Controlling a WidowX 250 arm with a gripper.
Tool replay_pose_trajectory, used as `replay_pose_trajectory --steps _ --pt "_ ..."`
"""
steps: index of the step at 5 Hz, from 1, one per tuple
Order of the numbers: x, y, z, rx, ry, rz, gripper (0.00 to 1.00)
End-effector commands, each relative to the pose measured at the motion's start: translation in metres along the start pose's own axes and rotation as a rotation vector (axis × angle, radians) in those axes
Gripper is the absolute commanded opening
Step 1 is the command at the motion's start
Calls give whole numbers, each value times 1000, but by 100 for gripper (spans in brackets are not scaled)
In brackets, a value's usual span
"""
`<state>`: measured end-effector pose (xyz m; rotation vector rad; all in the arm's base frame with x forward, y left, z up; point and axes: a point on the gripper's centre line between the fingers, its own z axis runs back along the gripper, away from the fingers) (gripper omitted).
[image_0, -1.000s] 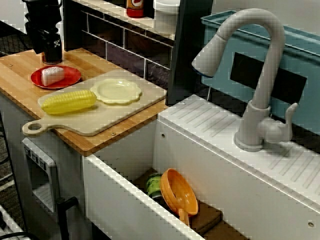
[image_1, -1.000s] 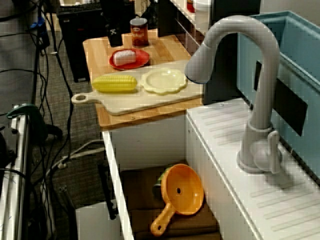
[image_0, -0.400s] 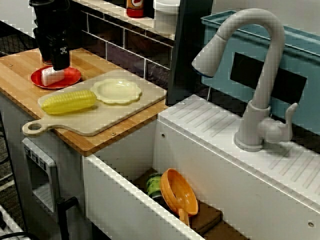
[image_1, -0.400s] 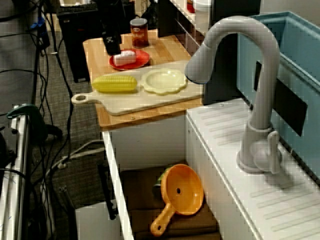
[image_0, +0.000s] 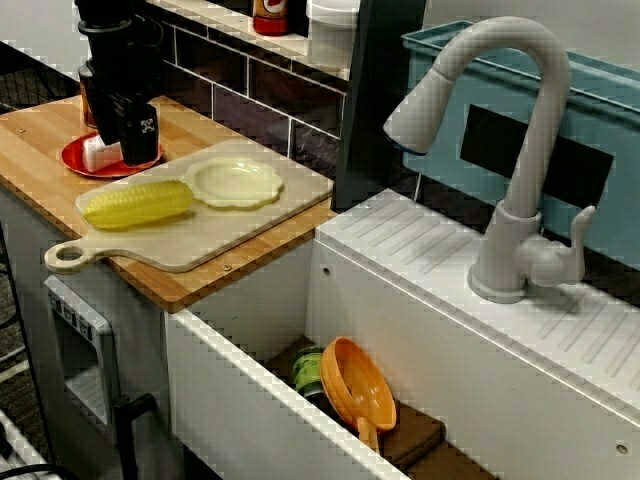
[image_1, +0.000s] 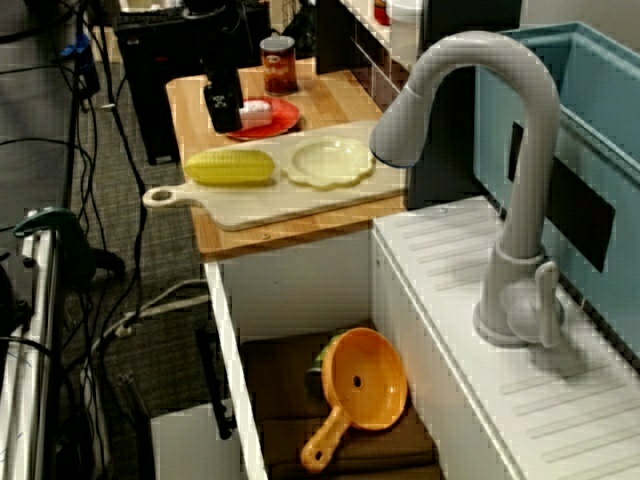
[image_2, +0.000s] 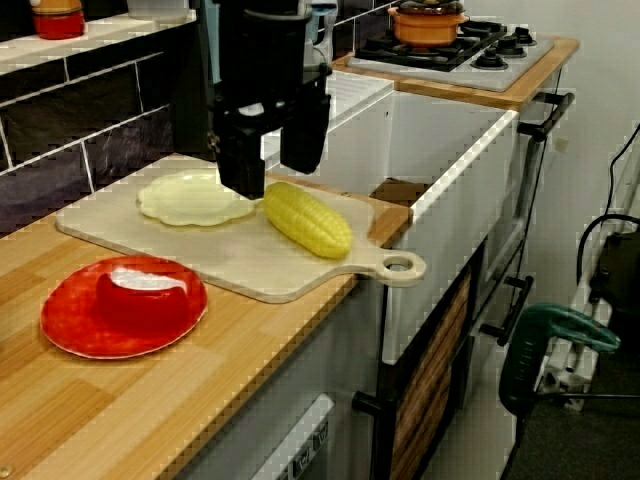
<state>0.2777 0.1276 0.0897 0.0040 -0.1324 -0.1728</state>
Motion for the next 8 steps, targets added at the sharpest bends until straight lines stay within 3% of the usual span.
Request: replay_pose_trajectory --steps 1,3,8 --pt "1 -18 21 39 -49 -58 100" --pt "-6 -24 13 41 -52 -152 100" --pt "-4 -20 -15 47 -54 -92 100"
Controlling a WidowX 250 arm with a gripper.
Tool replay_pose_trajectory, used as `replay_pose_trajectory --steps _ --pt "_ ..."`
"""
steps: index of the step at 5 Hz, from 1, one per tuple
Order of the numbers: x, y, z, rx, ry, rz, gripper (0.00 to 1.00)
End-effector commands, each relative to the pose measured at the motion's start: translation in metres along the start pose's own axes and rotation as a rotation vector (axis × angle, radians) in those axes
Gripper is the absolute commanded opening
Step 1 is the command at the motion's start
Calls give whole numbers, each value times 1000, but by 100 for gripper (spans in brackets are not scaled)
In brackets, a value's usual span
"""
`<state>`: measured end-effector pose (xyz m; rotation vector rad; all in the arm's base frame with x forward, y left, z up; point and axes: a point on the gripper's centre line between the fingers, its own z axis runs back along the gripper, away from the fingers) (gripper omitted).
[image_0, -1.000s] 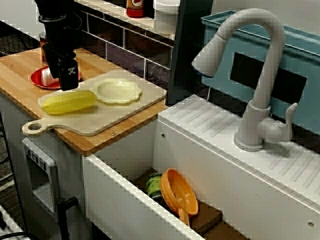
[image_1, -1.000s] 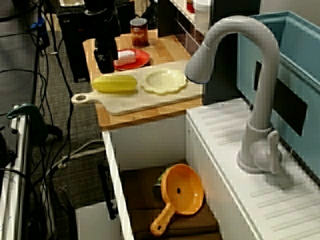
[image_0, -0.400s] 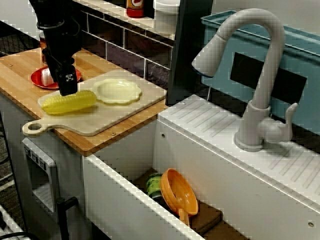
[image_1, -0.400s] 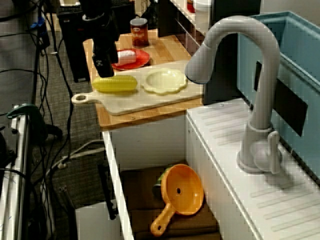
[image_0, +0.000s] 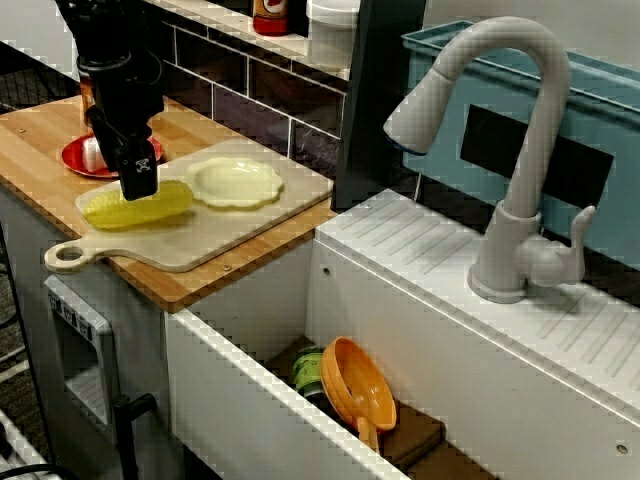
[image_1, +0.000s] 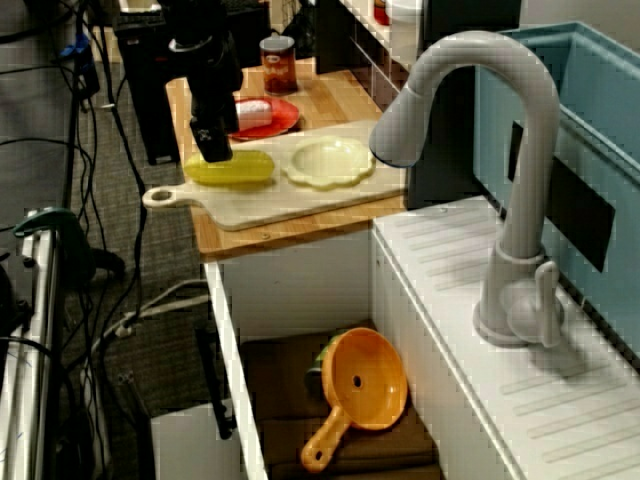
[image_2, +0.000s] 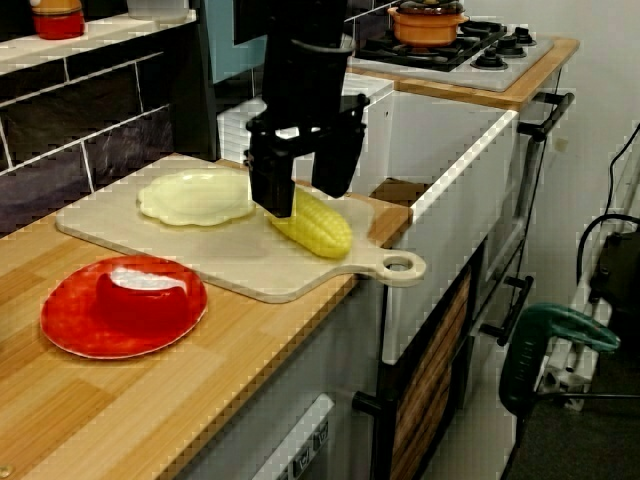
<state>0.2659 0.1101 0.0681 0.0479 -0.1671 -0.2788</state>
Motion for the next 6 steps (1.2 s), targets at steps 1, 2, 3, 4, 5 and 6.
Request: replay_pose_trajectory --steps 1,2,3,4,5,6 --pt "8 1 0 8 -17 25 100" --pt "8 2 -3 8 -8 33 100" --pt "6 1 -4 8 -5 33 100" --pt "5 1 -6 23 -6 41 100" --pt "7 1 -7 26 -5 52 100" --pt "6 1 -11 25 -8 75 100"
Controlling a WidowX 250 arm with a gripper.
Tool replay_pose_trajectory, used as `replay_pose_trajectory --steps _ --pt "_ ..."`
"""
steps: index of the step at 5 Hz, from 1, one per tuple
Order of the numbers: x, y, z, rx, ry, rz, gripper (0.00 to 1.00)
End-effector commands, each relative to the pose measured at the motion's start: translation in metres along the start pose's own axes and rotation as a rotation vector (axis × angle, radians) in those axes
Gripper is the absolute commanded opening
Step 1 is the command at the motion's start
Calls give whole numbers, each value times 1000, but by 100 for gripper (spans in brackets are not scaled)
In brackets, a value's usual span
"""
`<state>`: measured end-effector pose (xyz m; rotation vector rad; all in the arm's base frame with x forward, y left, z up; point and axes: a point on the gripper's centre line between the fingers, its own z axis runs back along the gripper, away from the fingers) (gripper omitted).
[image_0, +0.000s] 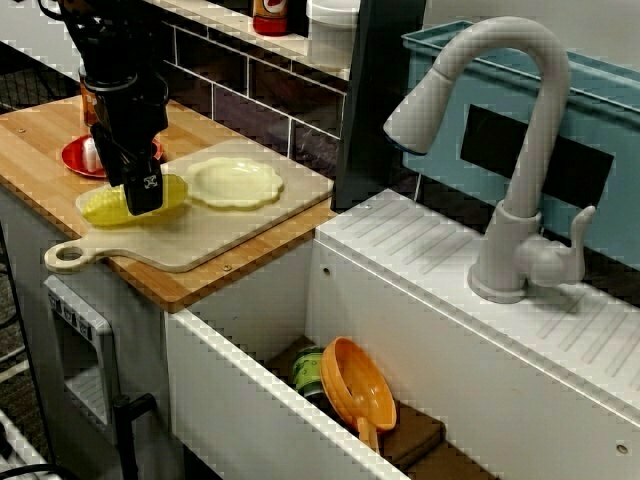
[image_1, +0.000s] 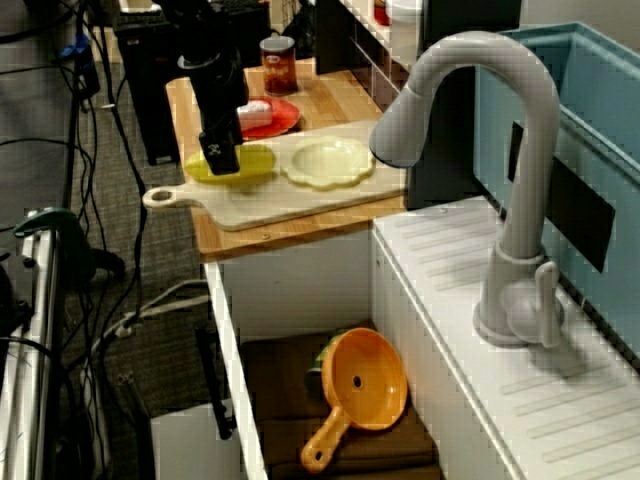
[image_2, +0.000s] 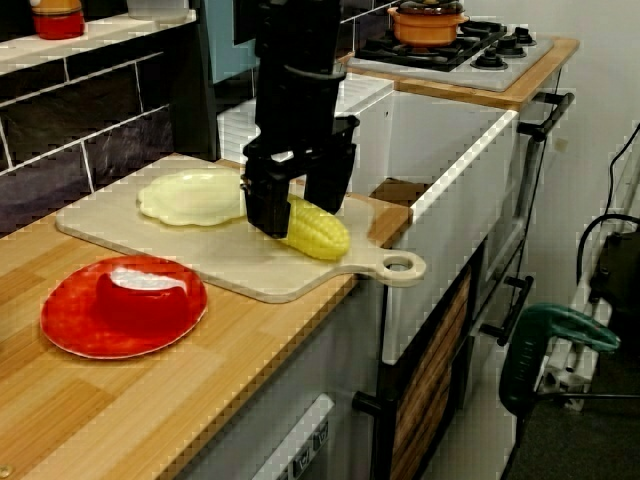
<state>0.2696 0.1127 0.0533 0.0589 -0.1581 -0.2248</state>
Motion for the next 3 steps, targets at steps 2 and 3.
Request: replay_pose_trajectory --steps 2,3 --pt "4 -1 1 40 -24 35 17" --pt "4 1 1 39 -21 47 0"
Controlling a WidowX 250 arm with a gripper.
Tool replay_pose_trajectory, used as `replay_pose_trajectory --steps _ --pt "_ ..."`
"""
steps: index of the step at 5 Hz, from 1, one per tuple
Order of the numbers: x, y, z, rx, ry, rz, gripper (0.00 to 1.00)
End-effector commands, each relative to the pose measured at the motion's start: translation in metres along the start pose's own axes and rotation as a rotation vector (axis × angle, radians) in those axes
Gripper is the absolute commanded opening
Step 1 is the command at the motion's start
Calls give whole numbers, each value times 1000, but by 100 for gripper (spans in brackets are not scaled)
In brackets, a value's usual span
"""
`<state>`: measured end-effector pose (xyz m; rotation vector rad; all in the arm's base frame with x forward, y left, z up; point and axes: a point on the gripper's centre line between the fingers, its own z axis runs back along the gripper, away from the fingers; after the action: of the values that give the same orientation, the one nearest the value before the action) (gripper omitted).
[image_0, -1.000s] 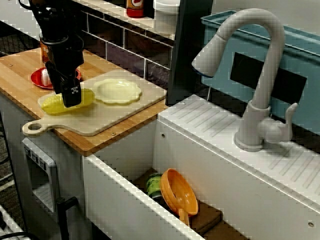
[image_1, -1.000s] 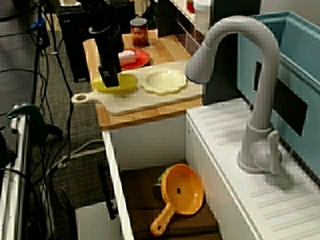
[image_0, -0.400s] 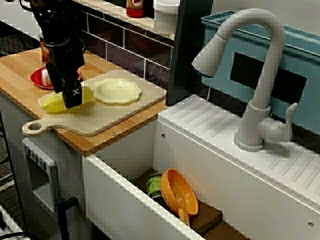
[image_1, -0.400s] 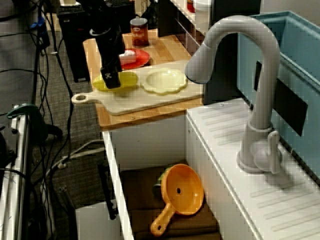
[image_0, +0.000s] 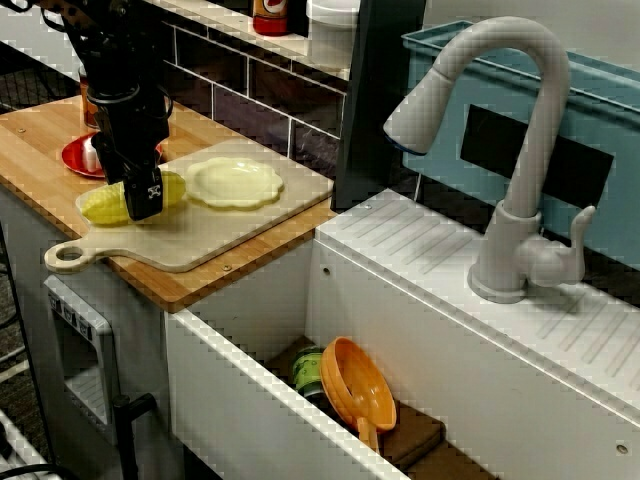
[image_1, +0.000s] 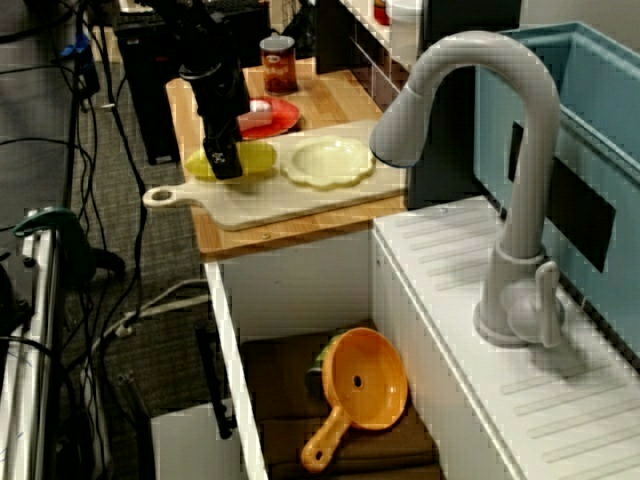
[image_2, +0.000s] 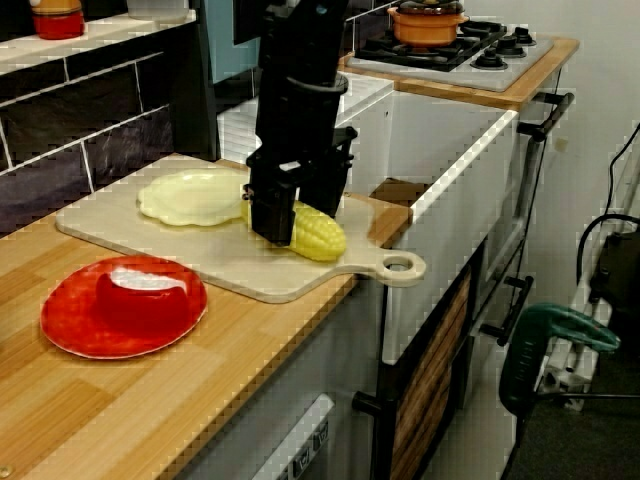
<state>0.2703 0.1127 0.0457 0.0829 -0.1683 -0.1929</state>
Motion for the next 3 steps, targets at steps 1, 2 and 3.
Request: replay_pose_trajectory --steps 1,2,3 --pt "7 5 15 6 -13 24 0" --pt "13 8 30 -10 -16 29 0" --pt "18 14 47 -24 -31 30 0"
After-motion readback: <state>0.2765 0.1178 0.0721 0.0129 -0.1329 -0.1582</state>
